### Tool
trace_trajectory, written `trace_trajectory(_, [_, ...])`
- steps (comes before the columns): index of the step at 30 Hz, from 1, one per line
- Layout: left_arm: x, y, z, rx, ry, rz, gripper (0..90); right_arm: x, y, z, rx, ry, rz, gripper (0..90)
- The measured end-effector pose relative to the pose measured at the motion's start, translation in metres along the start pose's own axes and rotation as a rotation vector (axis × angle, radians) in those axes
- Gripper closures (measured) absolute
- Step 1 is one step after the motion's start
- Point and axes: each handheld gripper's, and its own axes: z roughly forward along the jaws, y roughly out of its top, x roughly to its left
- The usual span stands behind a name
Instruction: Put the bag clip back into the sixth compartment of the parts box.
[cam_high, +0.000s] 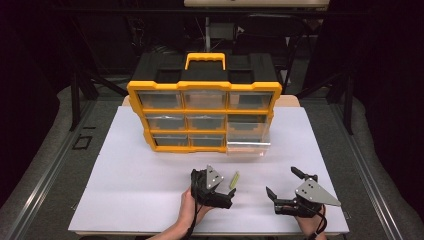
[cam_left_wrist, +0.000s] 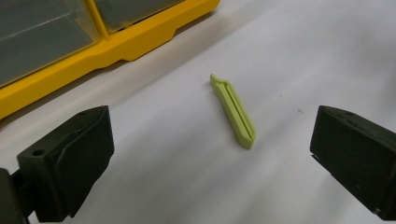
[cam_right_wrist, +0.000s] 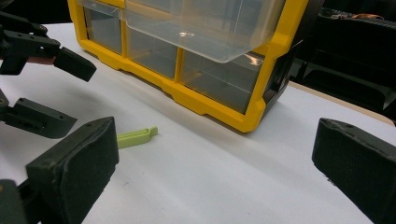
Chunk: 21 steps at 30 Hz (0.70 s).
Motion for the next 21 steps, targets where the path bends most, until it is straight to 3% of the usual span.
trace_trajectory(6, [-0.004, 0.004, 0.007, 0.017, 0.022, -0.001, 1.2, 0.000, 0.000, 0.001, 0.005, 0.002, -0.005, 0.1])
trace_trajectory(10, [-0.006, 0.006, 0.014, 0.024, 0.035, -0.020, 15.1, 0.000, 0.000, 0.002, 0.008, 0.001, -0.005, 0.2])
trace_trajectory(15, [-0.011, 0.009, 0.021, 0.032, 0.039, -0.038, 23.9, 0.000, 0.000, 0.002, 0.012, 0.004, -0.003, 0.4])
trace_trajectory(21, [-0.017, 0.011, 0.030, 0.057, 0.048, -0.051, 40.6, 0.000, 0.000, 0.002, 0.012, 0.003, -0.005, 0.5])
